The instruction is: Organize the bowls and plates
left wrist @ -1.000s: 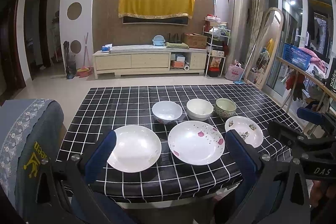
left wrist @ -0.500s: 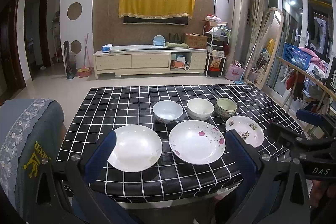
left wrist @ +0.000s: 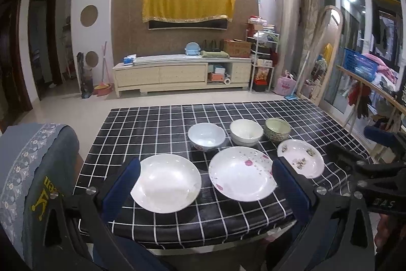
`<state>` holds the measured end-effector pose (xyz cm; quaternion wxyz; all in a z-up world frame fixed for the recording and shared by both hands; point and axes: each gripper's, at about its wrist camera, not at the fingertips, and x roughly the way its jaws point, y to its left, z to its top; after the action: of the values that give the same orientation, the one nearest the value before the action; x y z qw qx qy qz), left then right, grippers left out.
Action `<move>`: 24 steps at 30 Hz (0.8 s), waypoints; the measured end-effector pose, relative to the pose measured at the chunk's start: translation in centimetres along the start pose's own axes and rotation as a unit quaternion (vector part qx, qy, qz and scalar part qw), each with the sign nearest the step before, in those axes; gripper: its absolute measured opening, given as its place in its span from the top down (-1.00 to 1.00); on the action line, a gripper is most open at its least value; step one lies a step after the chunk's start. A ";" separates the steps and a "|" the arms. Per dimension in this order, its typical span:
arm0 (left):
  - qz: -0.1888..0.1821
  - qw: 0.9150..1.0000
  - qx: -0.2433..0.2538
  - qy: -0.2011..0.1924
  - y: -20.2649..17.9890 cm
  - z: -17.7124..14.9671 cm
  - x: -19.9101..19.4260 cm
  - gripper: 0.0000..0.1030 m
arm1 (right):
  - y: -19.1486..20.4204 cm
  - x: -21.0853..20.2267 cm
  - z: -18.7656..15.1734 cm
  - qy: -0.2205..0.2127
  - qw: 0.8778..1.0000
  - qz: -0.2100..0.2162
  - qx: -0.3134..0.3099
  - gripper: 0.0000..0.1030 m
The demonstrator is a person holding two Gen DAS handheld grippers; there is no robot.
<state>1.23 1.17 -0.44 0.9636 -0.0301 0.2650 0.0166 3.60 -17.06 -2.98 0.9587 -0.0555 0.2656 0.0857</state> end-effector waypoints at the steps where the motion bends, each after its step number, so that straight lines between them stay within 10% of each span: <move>1: 0.000 1.000 -0.006 0.002 0.3 0.1 0.2 -0.99 | -0.1 -0.1 0.2 -0.012 1.000 0.016 0.002 -1.00; 24: 0.063 0.984 -0.065 0.153 11.6 1.1 11.2 -0.99 | 8.6 14.9 4.0 0.093 0.979 0.153 -0.093 -1.00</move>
<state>10.90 13.03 -5.79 0.9047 -0.0777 0.4093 0.0891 16.48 -6.03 -7.81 0.8959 -0.1102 0.3499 0.2505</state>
